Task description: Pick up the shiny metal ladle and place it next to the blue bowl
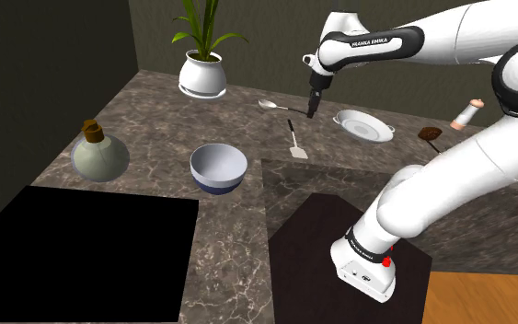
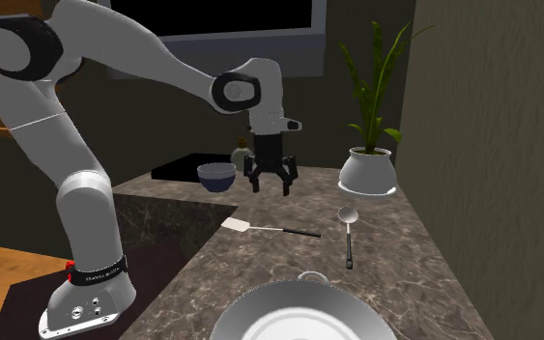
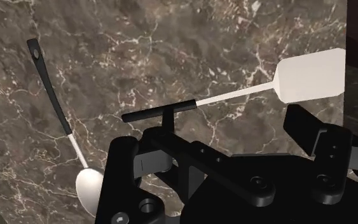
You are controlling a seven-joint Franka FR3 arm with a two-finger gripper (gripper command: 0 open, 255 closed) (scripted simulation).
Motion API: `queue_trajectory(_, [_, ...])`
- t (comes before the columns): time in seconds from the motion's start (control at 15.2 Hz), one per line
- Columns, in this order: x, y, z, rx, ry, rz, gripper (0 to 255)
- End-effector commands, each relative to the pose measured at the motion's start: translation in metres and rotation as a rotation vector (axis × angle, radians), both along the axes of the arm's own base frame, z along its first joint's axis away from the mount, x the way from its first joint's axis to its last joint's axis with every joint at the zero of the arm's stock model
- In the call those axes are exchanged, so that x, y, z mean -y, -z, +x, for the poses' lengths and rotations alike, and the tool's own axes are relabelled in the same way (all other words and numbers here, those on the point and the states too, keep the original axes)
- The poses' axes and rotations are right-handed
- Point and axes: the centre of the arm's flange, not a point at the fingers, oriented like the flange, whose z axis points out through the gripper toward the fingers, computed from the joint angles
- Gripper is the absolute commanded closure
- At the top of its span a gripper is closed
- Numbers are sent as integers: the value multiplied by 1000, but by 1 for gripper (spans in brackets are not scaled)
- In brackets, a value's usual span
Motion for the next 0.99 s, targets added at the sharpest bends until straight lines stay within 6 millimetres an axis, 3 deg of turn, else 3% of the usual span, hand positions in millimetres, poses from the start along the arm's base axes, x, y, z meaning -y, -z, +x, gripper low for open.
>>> queue_trajectory(0.0, [18, 7, 17, 10, -32, -1, 0])
queue_trajectory(0.92, [126, 68, 144, 70, -241, 9, 0])
